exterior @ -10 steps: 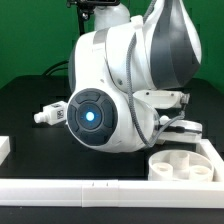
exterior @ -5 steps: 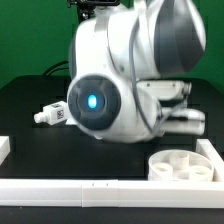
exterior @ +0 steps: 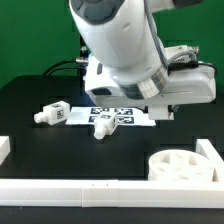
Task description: Assemble stool
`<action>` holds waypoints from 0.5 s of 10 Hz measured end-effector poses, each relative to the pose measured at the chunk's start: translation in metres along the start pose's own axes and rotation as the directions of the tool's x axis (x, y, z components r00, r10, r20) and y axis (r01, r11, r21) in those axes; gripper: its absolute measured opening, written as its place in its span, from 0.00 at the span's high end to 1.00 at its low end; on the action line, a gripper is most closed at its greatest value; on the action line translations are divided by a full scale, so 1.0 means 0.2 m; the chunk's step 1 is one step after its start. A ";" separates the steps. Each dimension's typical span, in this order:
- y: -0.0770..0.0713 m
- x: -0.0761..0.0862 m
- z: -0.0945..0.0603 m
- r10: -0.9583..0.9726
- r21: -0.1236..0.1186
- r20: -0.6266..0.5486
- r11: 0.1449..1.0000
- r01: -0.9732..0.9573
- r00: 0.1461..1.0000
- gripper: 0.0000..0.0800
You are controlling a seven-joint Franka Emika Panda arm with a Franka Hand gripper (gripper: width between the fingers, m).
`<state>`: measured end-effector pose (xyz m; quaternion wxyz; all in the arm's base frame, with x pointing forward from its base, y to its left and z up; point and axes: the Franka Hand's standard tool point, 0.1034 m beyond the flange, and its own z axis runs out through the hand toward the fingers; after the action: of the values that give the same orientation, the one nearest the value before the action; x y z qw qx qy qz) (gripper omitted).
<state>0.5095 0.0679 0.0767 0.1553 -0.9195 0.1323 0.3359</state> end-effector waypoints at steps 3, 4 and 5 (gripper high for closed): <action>-0.13 -0.03 -0.33 -0.183 -0.093 -0.183 0.981 0.169 0.966 0.58; -0.18 -0.03 -0.39 -0.229 -0.122 -0.263 0.972 0.203 0.937 0.58; -0.16 -0.02 -0.35 -0.216 -0.114 -0.310 0.975 0.190 0.926 0.58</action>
Offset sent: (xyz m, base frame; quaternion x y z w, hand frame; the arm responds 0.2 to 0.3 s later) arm 0.0312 0.0105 0.0694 -0.1142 0.1735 -0.1959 0.9584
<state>0.5580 0.0721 0.1365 0.1279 -0.9762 0.0461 0.1691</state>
